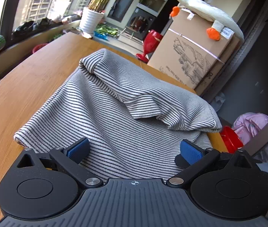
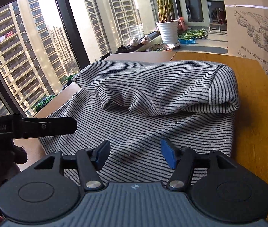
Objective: Fold clothes
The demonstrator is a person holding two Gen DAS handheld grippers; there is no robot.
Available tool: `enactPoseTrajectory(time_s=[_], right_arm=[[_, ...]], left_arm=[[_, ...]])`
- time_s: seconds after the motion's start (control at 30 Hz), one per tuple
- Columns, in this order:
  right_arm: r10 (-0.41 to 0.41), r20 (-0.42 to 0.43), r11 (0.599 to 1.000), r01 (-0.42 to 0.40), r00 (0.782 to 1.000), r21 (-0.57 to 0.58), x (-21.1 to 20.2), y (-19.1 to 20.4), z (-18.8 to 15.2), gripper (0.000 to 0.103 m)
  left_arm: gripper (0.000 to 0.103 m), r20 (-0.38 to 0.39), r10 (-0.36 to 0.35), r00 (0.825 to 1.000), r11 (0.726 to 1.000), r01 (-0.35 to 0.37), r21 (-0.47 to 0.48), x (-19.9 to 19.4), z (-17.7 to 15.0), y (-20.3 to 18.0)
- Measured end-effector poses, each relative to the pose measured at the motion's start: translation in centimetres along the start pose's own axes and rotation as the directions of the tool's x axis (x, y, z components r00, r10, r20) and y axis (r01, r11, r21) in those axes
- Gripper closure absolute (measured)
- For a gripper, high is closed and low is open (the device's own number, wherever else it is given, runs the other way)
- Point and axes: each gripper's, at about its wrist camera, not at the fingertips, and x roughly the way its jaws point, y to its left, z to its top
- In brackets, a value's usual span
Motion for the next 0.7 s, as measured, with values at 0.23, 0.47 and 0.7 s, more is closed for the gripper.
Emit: enactPoseTrajectory(time_s=[0.23, 0.47, 0.7], right_arm=[[-0.039, -0.024, 0.999, 0.039, 0.999, 0.019, -0.9, 1.3, -0.1, 0.043], [-0.009, -0.039, 1.000, 0.008, 0.999, -0.011, -3.4, 2.0, -1.9, 0.043], [0.024, -0.022, 0.999, -0.025, 0.999, -0.038, -3.0, 1.8, -1.6, 0.032]], left_arm=[[0.000, -0.020, 0.024, 1.000, 0.996, -0.022, 0.087, -1.4, -1.5, -0.9], [0.000, -0.006, 0.047, 0.999, 0.987, -0.046, 0.156, -4.0, -4.5, -2.1], [0.000, 0.006, 0.057, 0.998, 0.982, -0.057, 0.180, -3.8, -4.6, -2.4]])
